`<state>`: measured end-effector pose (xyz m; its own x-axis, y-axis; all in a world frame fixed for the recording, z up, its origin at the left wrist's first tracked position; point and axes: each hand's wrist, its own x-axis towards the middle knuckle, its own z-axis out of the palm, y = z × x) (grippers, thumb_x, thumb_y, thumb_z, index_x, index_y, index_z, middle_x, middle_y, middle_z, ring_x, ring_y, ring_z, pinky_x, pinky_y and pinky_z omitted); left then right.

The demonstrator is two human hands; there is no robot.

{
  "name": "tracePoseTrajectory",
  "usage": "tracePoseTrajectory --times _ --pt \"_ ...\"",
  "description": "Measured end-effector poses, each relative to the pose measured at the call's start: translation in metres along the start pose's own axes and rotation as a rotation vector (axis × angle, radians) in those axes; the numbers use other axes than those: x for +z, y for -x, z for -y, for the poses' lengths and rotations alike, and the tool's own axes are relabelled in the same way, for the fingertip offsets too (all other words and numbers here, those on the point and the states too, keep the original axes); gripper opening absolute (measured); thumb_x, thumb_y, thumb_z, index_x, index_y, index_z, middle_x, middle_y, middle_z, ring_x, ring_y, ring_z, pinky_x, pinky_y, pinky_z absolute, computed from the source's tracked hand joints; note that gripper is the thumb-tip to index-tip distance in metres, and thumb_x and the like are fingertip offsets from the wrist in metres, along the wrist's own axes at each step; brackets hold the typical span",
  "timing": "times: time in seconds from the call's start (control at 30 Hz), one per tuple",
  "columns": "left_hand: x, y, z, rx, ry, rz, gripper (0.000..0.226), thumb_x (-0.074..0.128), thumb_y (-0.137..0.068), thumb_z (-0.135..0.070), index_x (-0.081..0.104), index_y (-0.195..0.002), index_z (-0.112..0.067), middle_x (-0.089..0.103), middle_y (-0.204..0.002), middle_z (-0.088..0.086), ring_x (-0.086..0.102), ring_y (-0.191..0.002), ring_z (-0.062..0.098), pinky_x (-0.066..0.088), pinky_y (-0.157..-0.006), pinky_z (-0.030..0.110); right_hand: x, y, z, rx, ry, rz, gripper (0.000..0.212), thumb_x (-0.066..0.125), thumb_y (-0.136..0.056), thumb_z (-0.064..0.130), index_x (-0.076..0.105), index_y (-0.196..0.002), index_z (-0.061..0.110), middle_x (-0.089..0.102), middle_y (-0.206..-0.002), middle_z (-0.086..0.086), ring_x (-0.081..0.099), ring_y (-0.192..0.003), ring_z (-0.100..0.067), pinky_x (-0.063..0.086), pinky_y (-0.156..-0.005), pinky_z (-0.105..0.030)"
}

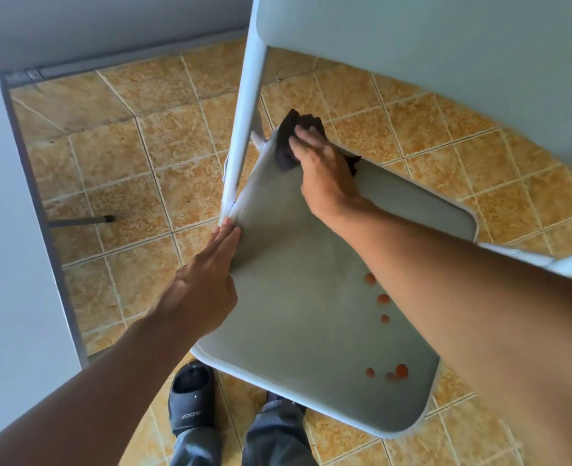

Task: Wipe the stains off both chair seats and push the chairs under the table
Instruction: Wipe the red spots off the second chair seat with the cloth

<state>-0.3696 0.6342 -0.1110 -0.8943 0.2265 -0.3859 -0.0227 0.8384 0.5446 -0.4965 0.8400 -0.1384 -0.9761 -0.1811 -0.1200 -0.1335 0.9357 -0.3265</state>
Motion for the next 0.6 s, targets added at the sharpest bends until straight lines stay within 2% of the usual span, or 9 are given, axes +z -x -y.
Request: tracePoseTrajectory --times 0.1,0.2,0.23,0.3,0.4,0.47,0.6 --pt "-0.004 -0.001 -0.003 -0.027 0.002 0.003 0.074 0.043 -0.084 0.0 0.024 -0.15 -0.027 0.011 -0.158 -0.015 0.014 -0.144 0.003 0.022 -0.117 0.032 0.024 0.084 0.012 -0.139 -0.025 -0.046 0.046 0.032 -0.095 -0.003 0.052 -0.135 -0.007 0.046 -0.147 -0.024 0.04 -0.139 -0.04 0.029 -0.118 -0.046" --pt "-0.004 0.0 -0.007 -0.031 0.004 -0.005 0.075 0.045 -0.082 0.001 0.027 -0.15 -0.025 0.015 -0.158 -0.014 0.021 -0.144 0.007 0.026 -0.116 0.035 0.029 0.195 0.03 -0.349 -0.002 0.129 0.059 0.002 -0.103 0.009 0.042 -0.145 -0.001 0.034 -0.156 -0.017 0.023 -0.149 -0.032 0.023 -0.121 -0.046" --pt "-0.002 0.0 -0.008 -0.025 -0.001 -0.004 0.075 0.045 -0.082 0.002 0.028 -0.15 -0.024 0.016 -0.158 -0.012 0.022 -0.144 0.009 0.027 -0.116 0.035 0.026 0.225 0.03 -0.421 0.013 0.191 0.06 0.001 -0.102 0.007 0.04 -0.146 0.0 0.032 -0.157 -0.015 0.021 -0.149 -0.031 0.024 -0.12 -0.044" --pt "0.0 0.001 -0.008 0.01 -0.028 -0.01 0.075 0.047 -0.082 0.004 0.029 -0.149 -0.023 0.017 -0.158 -0.01 0.025 -0.143 0.014 0.03 -0.114 0.038 0.017 0.255 0.018 -0.535 0.014 0.264 0.05 0.015 -0.103 0.0 0.043 -0.145 -0.001 0.035 -0.156 -0.015 0.026 -0.148 -0.031 0.031 -0.117 -0.043" --pt "0.007 0.001 -0.009 0.102 -0.07 -0.031 0.076 0.05 -0.077 0.006 0.034 -0.147 -0.018 0.024 -0.157 -0.004 0.028 -0.142 0.018 0.033 -0.112 0.043 0.01 0.236 -0.019 -0.562 -0.03 0.198 0.039 0.037 -0.102 -0.002 0.053 -0.138 0.0 0.046 -0.15 -0.013 0.037 -0.143 -0.029 0.037 -0.113 -0.043" --pt "0.012 -0.001 -0.01 0.101 -0.072 -0.026 0.076 0.048 -0.077 0.008 0.034 -0.147 -0.017 0.023 -0.157 -0.002 0.02 -0.144 0.015 0.029 -0.115 0.043 0.007 0.197 -0.044 -0.532 -0.045 0.113 0.034 0.045 -0.101 0.002 0.061 -0.131 0.004 0.055 -0.143 -0.012 0.046 -0.137 -0.029 0.04 -0.111 -0.045" --pt "0.021 -0.002 -0.013 0.042 -0.068 -0.021 0.075 0.042 -0.079 0.007 0.03 -0.149 -0.019 0.013 -0.159 -0.007 0.006 -0.146 0.007 0.021 -0.118 0.038 -0.013 0.096 -0.098 -0.271 0.04 0.005 0.038 0.045 -0.094 0.003 0.065 -0.127 0.005 0.058 -0.139 -0.014 0.052 -0.132 -0.031 0.037 -0.114 -0.038"
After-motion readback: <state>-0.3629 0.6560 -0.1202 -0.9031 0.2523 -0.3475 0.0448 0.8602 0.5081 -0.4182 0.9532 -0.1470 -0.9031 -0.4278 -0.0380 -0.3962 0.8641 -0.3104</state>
